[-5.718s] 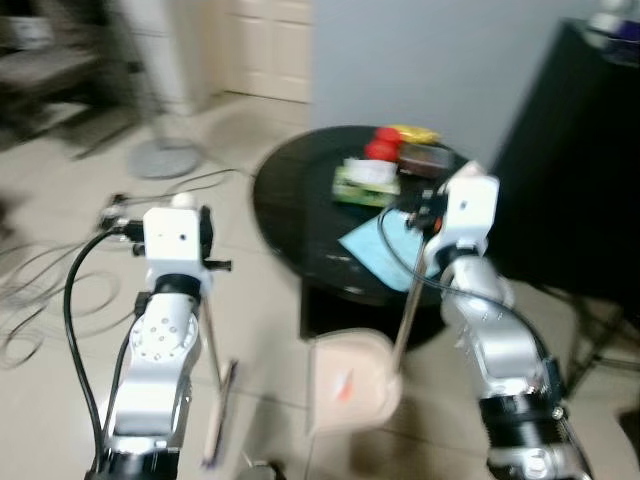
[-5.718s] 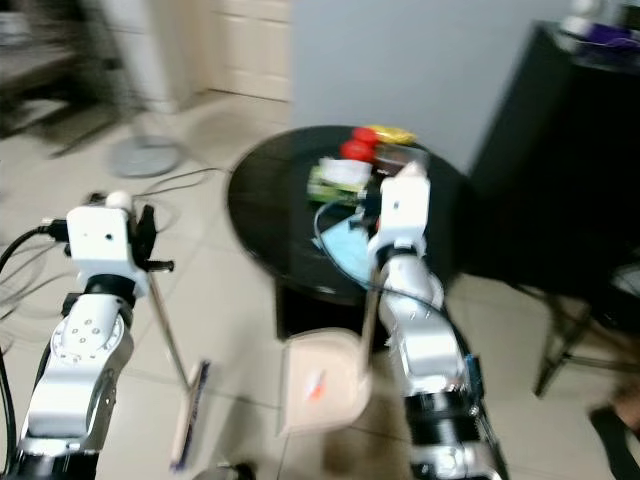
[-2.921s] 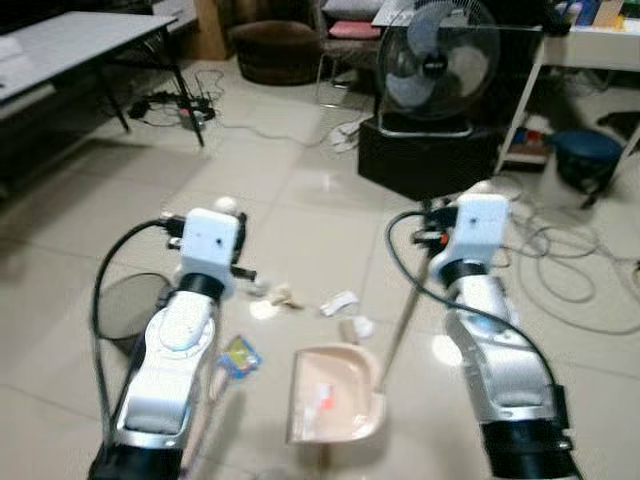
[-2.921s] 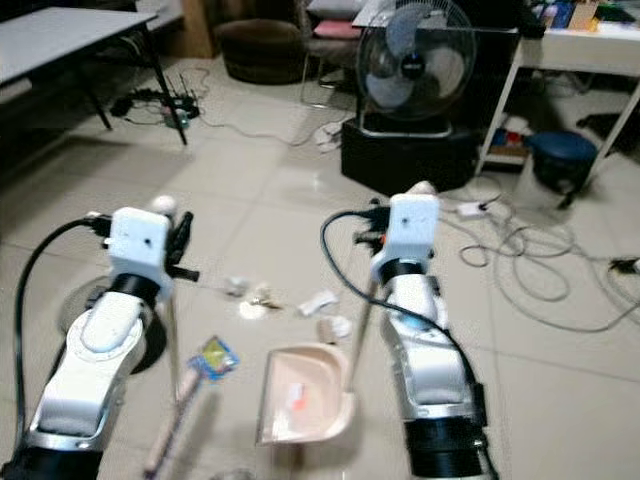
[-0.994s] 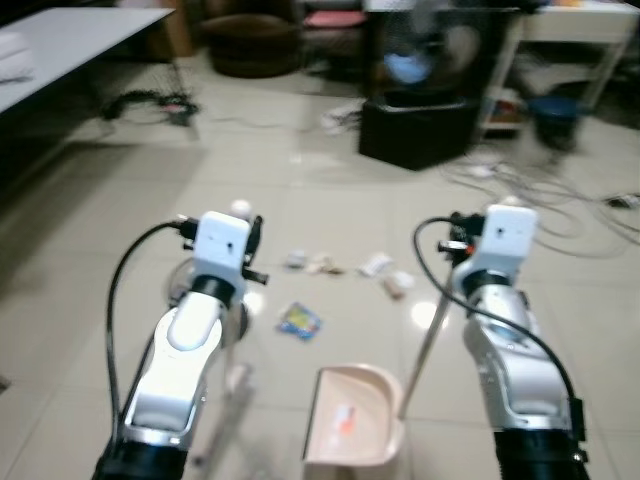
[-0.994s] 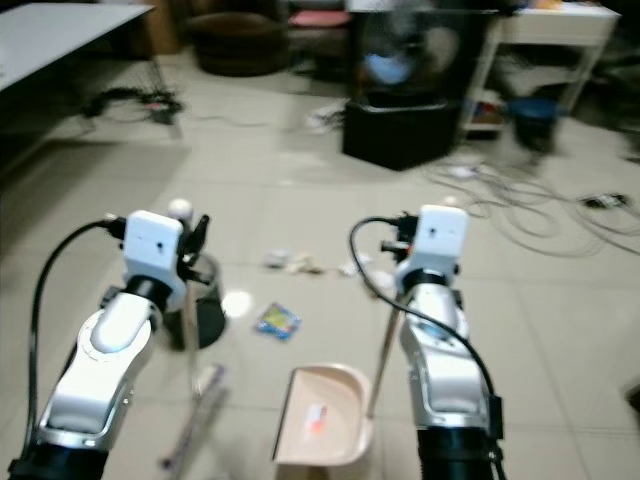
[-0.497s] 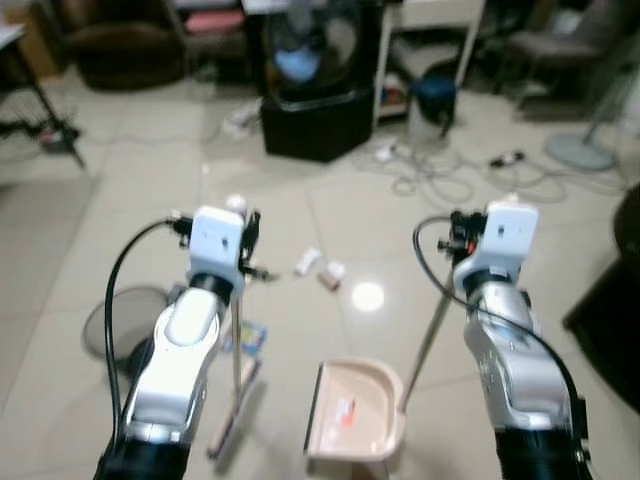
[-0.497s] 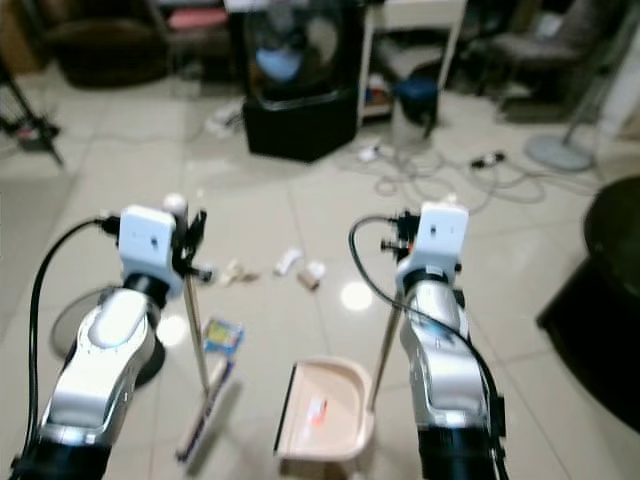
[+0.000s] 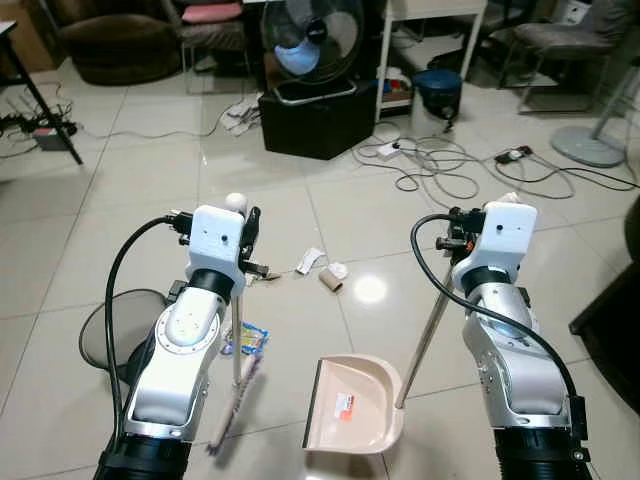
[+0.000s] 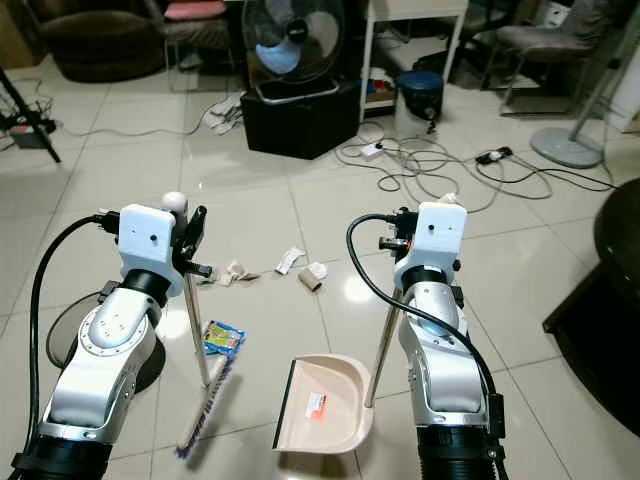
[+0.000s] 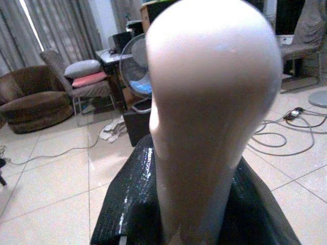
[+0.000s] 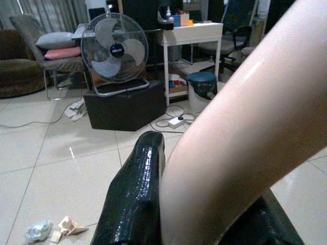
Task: Sweep floor
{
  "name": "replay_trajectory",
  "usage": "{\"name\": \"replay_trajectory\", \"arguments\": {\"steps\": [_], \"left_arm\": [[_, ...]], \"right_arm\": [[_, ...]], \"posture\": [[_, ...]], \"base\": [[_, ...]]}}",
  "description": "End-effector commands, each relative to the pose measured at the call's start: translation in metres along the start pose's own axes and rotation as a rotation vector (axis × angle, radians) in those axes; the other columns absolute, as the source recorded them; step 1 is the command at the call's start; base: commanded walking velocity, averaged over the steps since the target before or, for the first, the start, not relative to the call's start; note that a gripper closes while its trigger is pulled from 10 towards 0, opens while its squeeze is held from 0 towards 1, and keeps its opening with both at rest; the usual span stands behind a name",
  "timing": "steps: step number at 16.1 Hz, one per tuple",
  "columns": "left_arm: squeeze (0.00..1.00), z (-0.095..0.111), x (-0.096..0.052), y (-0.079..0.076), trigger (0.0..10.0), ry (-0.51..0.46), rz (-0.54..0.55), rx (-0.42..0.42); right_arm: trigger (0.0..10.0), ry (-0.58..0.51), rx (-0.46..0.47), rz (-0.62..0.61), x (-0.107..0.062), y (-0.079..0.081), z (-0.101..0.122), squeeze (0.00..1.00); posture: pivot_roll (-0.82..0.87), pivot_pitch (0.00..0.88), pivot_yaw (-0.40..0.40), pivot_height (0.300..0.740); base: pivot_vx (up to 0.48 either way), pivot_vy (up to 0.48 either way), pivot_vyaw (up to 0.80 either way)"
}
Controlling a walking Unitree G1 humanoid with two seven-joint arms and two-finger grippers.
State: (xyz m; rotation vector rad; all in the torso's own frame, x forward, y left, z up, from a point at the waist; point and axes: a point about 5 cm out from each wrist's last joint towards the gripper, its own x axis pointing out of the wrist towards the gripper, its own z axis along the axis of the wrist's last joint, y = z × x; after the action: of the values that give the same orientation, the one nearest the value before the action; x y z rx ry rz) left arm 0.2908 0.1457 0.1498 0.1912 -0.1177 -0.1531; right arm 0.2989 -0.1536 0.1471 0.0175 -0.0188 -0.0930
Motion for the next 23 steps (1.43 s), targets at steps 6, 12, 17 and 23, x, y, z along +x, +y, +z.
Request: {"name": "replay_trajectory", "arguments": {"steps": [6, 12, 17, 23], "left_arm": [[0.0, 0.0092, 0.0039, 0.0047, 10.0, -0.046, 0.015, 0.024], [0.0, 0.0093, 0.0043, 0.0052, 10.0, -0.046, 0.012, 0.025], [0.0, 0.009, 0.0039, 0.0045, 10.0, -0.045, 0.005, 0.028], [0.0, 0.0078, 0.0013, 0.0061, 10.0, -0.042, 0.012, 0.041]], "right_arm": [[10.0, -0.047, -0.002, 0.002, 0.003, 0.0028, 0.012, 0.0], [10.0, -0.049, -0.004, -0.001, 0.0034, 0.0032, 0.0123, 0.0], [10.0, -0.045, -0.005, -0.003, 0.0025, 0.0029, 0.0107, 0.0], [10.0, -0.047, -0.001, 0.018, 0.0018, 0.006, 0.0105, 0.0]], "posture": [[-0.1, 0.0, 0.037, 0.74], [-0.1, 0.0, 0.039, 0.74], [-0.1, 0.0, 0.04, 0.74], [-0.09, 0.0, 0.037, 0.74]], "base": [[0.353, 0.0, 0.0], [0.354, 0.0, 0.0], [0.352, 0.0, 0.0], [0.354, 0.0, 0.0]]}}
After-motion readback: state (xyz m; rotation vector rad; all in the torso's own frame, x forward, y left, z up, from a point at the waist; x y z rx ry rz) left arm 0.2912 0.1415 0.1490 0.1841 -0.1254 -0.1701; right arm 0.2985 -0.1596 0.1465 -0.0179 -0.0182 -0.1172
